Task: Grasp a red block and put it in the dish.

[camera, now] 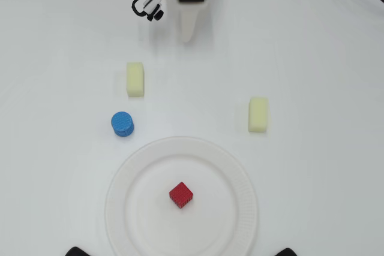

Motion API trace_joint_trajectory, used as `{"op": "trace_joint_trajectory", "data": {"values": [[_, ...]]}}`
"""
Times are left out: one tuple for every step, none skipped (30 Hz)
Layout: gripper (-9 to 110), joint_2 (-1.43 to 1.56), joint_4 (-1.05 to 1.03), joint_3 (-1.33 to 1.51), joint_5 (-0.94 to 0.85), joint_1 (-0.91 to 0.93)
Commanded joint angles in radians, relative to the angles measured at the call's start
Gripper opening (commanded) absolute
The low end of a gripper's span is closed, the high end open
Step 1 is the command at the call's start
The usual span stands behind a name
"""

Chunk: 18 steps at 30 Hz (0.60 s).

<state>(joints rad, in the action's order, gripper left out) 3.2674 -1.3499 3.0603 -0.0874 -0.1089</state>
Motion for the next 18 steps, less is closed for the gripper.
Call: {"op": "trace_joint_trajectory", "data": {"values": [[0, 0.184, -0.069, 0.097, -0.003, 0.005], [0, 0.184, -0.069, 0.097, -0.011, 0.005], [0, 0.184, -0.071, 0.097, -0.025, 0.003], [0, 0.184, -0.071, 0.097, -0.031, 0.002], [0, 0.184, -0.071, 0.097, -0.031, 0.002], [0, 0.184, -0.071, 0.097, -0.029, 0.002], [0, 0.184, -0.071, 0.097, -0.028, 0.002], [0, 0.184, -0.071, 0.097, -0.021, 0.002], [0, 0.184, -0.071, 0.097, -0.021, 0.003], [0, 0.184, -0.071, 0.097, -0.023, 0.003], [0, 0.184, -0.071, 0.097, -0.023, 0.003], [0, 0.184, -0.071, 0.097, -0.023, 0.003], [0, 0.184, -0.071, 0.097, -0.021, 0.003], [0, 0.184, -0.071, 0.097, -0.021, 0.003], [0, 0.184, -0.071, 0.097, -0.021, 0.003], [0, 0.184, -0.071, 0.098, -0.026, 0.003], [0, 0.184, -0.071, 0.098, -0.028, 0.003], [0, 0.184, -0.071, 0.098, -0.028, 0.003]]}}
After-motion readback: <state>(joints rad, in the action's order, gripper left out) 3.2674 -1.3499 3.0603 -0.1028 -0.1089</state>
